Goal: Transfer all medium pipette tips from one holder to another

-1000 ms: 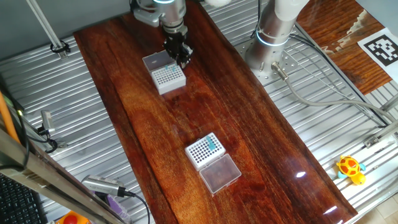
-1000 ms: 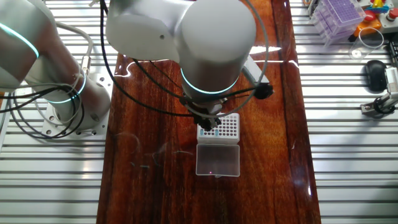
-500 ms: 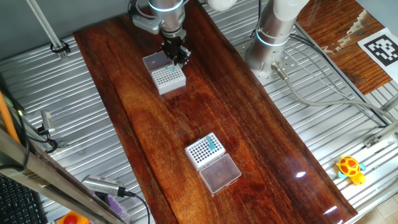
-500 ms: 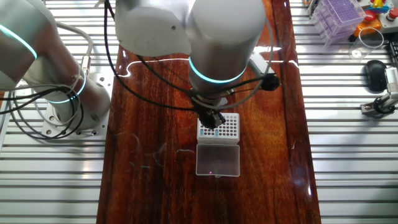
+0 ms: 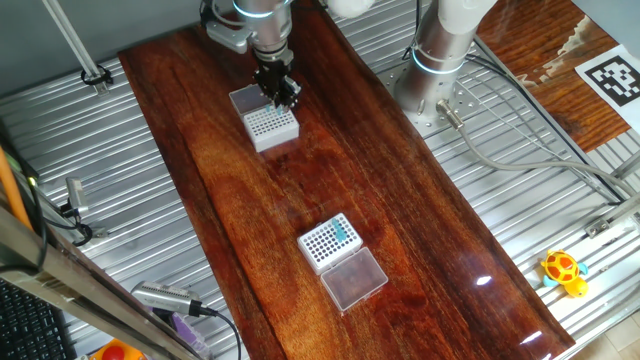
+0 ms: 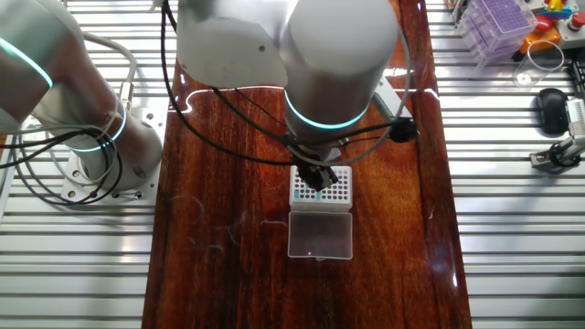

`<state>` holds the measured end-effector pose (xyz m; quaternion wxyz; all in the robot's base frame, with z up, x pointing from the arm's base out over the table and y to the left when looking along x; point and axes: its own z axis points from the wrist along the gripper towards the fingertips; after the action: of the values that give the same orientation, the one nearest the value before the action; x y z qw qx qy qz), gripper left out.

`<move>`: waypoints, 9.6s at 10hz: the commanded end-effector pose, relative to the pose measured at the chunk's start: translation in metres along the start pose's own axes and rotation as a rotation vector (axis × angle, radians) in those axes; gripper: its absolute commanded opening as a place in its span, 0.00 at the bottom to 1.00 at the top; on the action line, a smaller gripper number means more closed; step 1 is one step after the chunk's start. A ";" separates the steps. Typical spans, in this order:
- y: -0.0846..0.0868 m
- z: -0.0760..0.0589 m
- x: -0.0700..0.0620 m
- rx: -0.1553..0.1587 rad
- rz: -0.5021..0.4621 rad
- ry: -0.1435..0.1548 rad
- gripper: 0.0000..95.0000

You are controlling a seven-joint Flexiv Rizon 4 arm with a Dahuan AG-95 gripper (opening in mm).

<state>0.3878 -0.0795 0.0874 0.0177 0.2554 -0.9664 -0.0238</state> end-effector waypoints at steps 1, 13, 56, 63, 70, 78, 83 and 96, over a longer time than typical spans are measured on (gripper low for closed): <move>-0.002 0.003 0.001 0.011 0.000 -0.001 0.20; -0.012 -0.004 0.005 0.014 -0.030 -0.011 0.00; 0.258 -0.040 -0.203 -0.047 0.217 -0.041 0.00; 0.262 -0.039 -0.195 -0.078 0.248 -0.041 0.00; 0.271 -0.032 -0.189 -0.092 0.269 -0.051 0.00; 0.271 -0.027 -0.187 -0.091 0.268 -0.061 0.00; 0.270 -0.024 -0.188 -0.090 0.264 -0.070 0.00; 0.221 -0.016 -0.177 -0.082 0.155 -0.064 0.20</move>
<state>0.4331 0.2063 0.1109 -0.0036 0.1695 -0.9831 -0.0683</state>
